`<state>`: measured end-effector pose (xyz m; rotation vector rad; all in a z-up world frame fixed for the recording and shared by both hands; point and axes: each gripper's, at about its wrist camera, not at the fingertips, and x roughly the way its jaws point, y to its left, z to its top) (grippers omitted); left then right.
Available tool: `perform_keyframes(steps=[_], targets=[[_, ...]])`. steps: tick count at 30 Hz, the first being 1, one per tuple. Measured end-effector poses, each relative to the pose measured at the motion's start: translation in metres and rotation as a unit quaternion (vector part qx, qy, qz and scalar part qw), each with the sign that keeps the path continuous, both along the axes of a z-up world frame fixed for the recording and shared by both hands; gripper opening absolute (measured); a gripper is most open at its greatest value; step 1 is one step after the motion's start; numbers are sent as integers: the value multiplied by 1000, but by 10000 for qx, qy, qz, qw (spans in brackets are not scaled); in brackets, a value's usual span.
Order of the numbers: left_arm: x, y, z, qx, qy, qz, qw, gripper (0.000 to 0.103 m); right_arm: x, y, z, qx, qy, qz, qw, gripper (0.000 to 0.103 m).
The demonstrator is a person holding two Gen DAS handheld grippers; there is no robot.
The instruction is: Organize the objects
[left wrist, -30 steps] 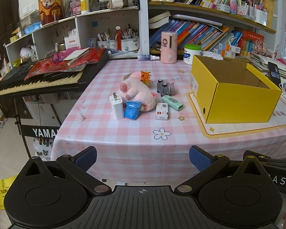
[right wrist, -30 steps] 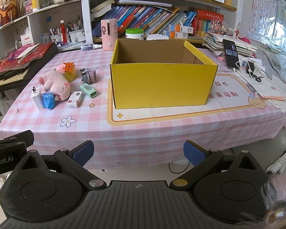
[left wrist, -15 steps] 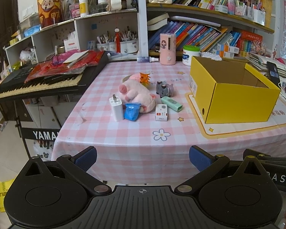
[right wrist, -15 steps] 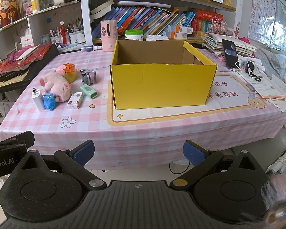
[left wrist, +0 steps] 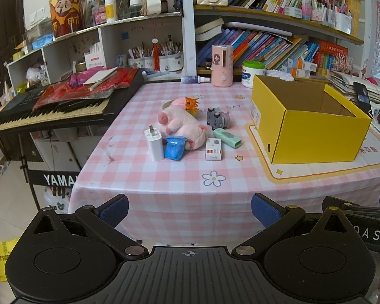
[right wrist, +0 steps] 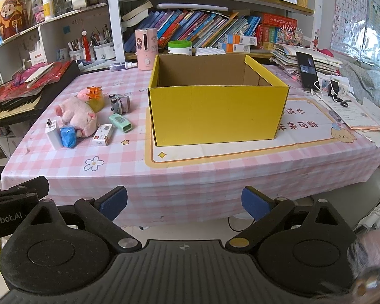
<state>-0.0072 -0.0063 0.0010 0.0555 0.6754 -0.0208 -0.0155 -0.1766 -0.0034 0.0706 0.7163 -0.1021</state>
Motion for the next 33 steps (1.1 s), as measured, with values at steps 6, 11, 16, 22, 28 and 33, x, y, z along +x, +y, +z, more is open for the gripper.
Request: perform_keyframes(steps=[6,11,16,22,28,33], targets=[[0,-1,0,7,26,-18,10000,103,-2,1,2,1,29,21,10000,96],[0,-1,1,25,46,-29,10000,103,-2,1,1,76,127,43,9999,94],[1,1,0,4,75,-31,10000,103,-2,2,0,20,122,62,9999,93],[1,3,0,-7,81,-45,10000,103,-1,4,-1,9,96,88,9999,92],[2,5,-1,-29,99,-65,9999,103,0,5,-1,7,97,91,9999,91],[2,9,-1,-59,116,-72,9999,103,1,9,-1,-3,94,138,9999,88]])
